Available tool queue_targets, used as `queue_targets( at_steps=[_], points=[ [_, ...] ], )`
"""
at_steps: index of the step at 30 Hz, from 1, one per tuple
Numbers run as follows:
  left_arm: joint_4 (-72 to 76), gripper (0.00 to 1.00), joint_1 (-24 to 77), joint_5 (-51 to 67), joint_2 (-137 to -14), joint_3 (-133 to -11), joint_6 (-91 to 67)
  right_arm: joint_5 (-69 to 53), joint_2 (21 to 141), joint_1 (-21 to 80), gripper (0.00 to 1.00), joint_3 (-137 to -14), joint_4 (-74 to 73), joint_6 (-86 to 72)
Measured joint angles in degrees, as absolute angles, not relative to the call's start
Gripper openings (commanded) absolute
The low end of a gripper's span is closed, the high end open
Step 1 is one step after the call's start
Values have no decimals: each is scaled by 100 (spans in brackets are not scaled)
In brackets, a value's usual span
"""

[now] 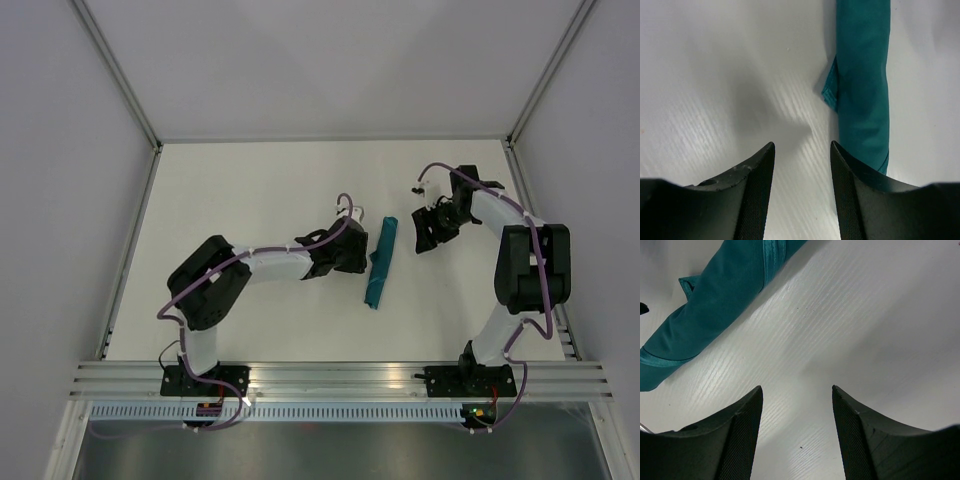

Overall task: Fold the napkin, place the utensils inside, and roll it up
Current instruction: Roll the napkin with the utensil

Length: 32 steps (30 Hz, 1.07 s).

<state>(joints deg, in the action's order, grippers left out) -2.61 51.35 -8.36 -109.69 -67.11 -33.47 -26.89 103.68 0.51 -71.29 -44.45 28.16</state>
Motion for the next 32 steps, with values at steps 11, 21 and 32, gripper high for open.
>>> queue_targets(
  at_steps=[11, 21, 32],
  points=[
    [-381, 57, 5015, -834, -8989, -5627, -3218, -2788, 9157, -285, 65, -6888, -4305, 2460],
    [-1251, 63, 4497, -838, -6458, -4880, -3006, -3015, 8097, -1319, 69, -6871, -4152, 1857],
    [-1975, 65, 4244, -727, -5673, -4875, -2683, -2989, 7354, -1592, 72, -6587, -3931, 1529]
  ],
)
